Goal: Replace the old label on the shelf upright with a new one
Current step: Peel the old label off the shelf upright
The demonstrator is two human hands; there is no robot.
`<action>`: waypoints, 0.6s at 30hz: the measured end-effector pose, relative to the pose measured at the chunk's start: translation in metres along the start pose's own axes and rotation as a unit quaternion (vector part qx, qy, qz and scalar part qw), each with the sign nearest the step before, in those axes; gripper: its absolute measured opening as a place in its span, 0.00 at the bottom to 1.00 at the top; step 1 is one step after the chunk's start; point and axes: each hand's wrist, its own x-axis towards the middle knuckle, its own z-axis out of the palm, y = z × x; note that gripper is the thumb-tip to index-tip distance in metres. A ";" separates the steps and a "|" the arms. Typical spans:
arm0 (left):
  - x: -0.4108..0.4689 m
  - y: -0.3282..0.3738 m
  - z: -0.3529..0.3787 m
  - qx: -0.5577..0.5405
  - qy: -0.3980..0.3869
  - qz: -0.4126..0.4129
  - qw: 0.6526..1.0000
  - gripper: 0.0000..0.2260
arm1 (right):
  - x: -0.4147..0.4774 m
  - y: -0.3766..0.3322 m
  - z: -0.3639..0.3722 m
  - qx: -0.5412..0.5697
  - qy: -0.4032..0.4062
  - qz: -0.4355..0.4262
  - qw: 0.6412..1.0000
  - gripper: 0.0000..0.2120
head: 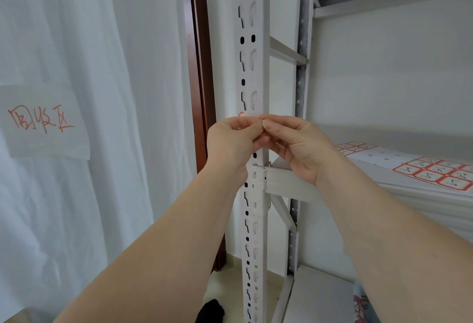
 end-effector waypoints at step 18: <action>-0.003 0.002 0.001 0.335 0.044 0.184 0.923 0.05 | -0.001 -0.002 0.006 0.015 0.061 0.014 0.998 0.04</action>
